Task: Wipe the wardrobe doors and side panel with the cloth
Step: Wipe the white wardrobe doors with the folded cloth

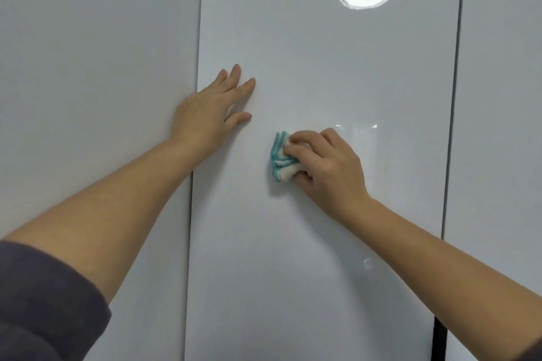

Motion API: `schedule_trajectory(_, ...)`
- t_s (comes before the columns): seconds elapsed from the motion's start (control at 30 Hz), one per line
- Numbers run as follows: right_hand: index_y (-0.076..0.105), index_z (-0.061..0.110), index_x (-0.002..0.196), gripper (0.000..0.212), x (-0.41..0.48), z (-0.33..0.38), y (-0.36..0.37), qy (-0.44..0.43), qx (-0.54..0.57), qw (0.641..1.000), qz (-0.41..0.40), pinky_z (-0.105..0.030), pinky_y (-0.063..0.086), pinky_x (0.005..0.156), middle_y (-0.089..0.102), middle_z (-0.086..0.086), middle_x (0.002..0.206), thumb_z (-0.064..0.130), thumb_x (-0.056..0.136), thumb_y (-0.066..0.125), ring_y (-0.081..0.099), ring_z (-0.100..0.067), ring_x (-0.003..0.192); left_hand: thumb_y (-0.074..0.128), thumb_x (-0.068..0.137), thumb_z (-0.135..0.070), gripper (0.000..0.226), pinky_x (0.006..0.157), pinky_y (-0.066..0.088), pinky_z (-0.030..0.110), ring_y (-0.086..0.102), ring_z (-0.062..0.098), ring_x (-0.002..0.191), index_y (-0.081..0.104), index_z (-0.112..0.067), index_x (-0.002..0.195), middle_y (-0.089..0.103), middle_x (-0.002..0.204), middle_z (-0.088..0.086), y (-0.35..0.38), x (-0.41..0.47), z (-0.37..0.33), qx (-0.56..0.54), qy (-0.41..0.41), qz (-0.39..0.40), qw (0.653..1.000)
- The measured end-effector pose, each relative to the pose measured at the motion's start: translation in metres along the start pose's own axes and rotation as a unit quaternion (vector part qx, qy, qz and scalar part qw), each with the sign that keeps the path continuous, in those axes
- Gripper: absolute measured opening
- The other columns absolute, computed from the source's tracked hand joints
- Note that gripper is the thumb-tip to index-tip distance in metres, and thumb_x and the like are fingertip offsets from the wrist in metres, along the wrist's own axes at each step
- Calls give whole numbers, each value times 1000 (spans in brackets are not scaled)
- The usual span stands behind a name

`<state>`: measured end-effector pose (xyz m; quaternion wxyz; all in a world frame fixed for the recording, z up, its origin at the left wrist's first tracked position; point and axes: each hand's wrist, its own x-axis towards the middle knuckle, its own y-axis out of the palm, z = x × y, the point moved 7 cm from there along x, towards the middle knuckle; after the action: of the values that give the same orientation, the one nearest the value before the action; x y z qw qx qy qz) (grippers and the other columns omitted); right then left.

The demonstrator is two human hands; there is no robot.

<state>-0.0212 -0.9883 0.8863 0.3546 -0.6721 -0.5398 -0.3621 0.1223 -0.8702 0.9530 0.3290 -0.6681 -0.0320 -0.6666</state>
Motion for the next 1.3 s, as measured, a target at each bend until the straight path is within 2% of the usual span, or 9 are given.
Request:
schedule_trajectory(0.1,72,11,92,18,-33,33,10,-77,43,995,50,-34,44,57,69,-4,104,5,78,65,54,-28,72,55,97,-29,58,106,38,38,16,9,147,30,-35,149,15,160,-12,-2,0,4,-18,3,3,1000)
schedule_trajectory(0.23,68,17,97,13,-76,65,21,-191,19,974,124,-33,37,57,67,2,109,10,92,59,54,-23,74,61,93,-33,67,109,31,32,12,4,147,27,-36,150,12,159,-16,-1,-1,8,-22,-7,14,1000)
schedule_trajectory(0.37,69,16,95,19,-37,47,15,-158,-21,986,57,-34,38,59,67,2,114,6,93,53,55,-26,79,67,88,-33,75,115,26,34,9,9,148,27,-32,150,10,161,-10,-2,1,8,-23,-8,11,1000)
schedule_trajectory(0.53,71,11,91,19,17,26,25,-57,-15,998,-11,-34,38,67,69,2,112,1,80,60,53,-26,90,73,81,-37,86,117,25,38,6,12,149,24,-30,152,5,163,-5,-3,9,12,-34,-40,39,998)
schedule_trajectory(0.73,68,9,100,21,-33,74,45,-194,38,977,74,-34,44,69,65,-2,118,0,92,51,56,-26,89,67,88,-32,75,116,24,36,10,11,148,26,-28,151,8,162,-4,-9,11,11,-24,-39,52,998)
schedule_trajectory(0.97,69,7,94,23,23,57,56,-116,8,993,17,-35,41,64,68,-5,114,-5,82,55,57,-30,84,60,94,-28,66,115,23,32,11,12,148,27,-30,151,9,162,-4,-9,12,11,-20,-38,46,998)
schedule_trajectory(1.1,69,6,92,21,30,63,65,-105,22,994,7,-36,43,65,68,-5,112,-2,82,53,56,-29,84,42,99,-2,56,114,27,33,16,16,148,34,-26,149,16,161,-1,-12,13,10,-41,-28,22,999)
schedule_trajectory(1.23,68,7,86,15,-9,99,75,-217,50,972,78,-36,43,63,68,-6,111,-2,86,57,56,-27,81,34,94,14,67,114,27,32,17,15,147,36,-26,148,17,160,0,-13,14,12,-47,-38,37,998)
schedule_trajectory(1.3,68,8,87,17,-6,98,75,-225,48,969,86,-35,42,63,68,-5,112,-2,86,54,58,-27,80,32,90,19,73,115,24,28,16,13,147,36,-27,147,16,160,-1,-14,14,13,-51,-45,41,997)
